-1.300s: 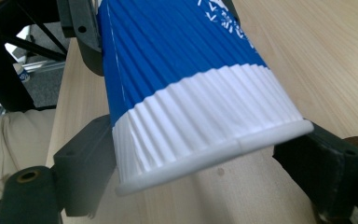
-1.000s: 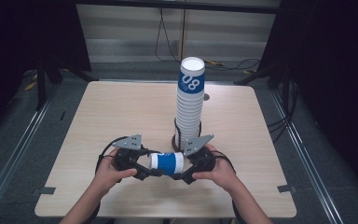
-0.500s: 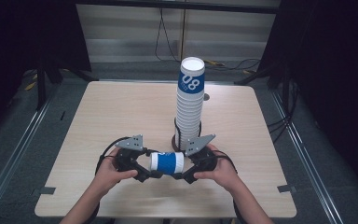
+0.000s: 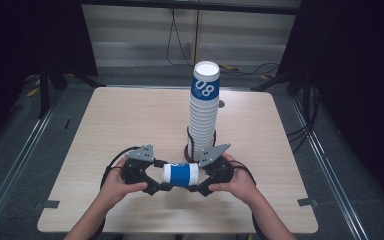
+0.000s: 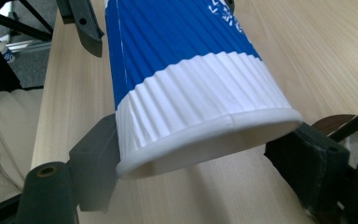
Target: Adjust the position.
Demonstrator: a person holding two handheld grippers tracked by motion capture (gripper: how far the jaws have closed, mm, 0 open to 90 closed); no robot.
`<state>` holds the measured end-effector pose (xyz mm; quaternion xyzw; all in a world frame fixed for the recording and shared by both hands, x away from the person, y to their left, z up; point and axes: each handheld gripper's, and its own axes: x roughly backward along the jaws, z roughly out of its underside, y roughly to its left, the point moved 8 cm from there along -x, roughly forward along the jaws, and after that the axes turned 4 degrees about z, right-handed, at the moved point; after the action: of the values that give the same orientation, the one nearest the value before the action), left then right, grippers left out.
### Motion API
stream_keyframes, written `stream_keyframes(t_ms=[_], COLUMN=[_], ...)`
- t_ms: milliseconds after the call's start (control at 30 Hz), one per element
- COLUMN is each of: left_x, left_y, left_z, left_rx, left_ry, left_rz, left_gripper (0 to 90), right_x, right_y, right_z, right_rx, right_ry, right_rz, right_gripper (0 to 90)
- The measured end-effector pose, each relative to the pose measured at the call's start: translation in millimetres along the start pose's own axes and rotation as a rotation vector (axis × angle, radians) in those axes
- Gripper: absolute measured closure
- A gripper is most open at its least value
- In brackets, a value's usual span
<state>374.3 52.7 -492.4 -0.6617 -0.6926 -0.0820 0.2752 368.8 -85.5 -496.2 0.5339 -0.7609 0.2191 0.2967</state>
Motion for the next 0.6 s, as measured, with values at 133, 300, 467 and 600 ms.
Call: stream_keyframes(t_ms=[133,300,467,600], left_x=[0.3,1.4,3.1,3.3], left_y=[-0.2,-0.5,1.1,1.4], left_z=[0.1,0.0,1.4,2.0], left_rx=[0.003,0.002,0.002,0.002], left_ry=[0.002,0.004,0.016,0.021], left_rz=[0.001,-0.004,-0.019,-0.024], left_gripper=[16.8,16.7,16.7,16.6], right_x=[1.0,3.1,3.0,4.5], right_y=[-0.3,-2.5,-4.0,-4.9], right_z=[-1.5,-5.6,-5.8,-5.8], right_rx=[0.007,0.03,0.047,0.054], right_ry=[0.011,0.035,0.066,0.083], right_rz=[-0.001,0.005,0.012,0.009], right_gripper=[21.1,21.1,21.0,20.8])
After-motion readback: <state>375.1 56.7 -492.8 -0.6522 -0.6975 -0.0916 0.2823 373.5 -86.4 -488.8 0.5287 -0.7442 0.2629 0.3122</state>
